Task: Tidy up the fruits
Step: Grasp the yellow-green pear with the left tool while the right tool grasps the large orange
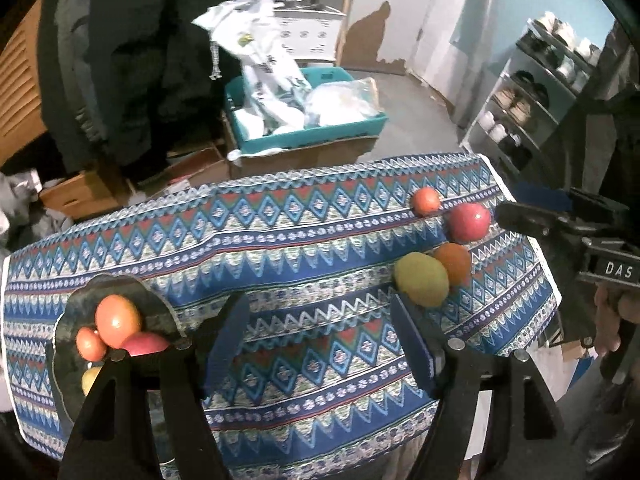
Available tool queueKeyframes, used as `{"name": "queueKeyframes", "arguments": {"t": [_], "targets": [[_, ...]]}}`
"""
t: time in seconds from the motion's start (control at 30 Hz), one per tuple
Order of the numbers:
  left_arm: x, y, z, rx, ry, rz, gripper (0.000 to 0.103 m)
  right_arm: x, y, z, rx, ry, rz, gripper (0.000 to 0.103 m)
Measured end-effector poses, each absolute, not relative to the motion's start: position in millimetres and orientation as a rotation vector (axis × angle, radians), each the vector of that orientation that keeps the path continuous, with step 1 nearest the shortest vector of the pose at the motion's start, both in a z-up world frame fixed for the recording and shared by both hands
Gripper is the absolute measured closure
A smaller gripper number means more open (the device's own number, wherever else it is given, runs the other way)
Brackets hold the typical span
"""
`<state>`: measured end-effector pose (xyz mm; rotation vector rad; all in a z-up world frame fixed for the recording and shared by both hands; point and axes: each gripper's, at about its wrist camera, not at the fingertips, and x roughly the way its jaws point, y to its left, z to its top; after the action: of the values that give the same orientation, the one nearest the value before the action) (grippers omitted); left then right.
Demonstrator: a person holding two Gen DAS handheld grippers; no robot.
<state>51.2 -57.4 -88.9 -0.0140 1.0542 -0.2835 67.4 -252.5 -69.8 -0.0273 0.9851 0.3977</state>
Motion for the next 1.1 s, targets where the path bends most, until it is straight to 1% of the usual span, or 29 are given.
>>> {"name": "queueKeyframes", "arguments": {"t": [0.53, 0.67, 0.93, 1.1], "targets": [[79, -132, -121, 0.025, 1.129, -0.374, 0.026, 75, -318, -103, 0.017, 1.055, 0.288, 0.029], [86, -146, -132, 0.02, 1.153, -0.394, 0.021, 78, -330, -121, 0.029, 1.093, 0.269, 0.029], [96, -173, -171, 0.057, 1.227, -0.425, 0.021, 81, -361, -170, 0.073, 1.205, 0.209, 0.029], [100, -189, -193, 0.078, 1.249, -0.438, 0.021, 81, -378, -181, 0.114, 1.229, 0.176, 0.029]]}}
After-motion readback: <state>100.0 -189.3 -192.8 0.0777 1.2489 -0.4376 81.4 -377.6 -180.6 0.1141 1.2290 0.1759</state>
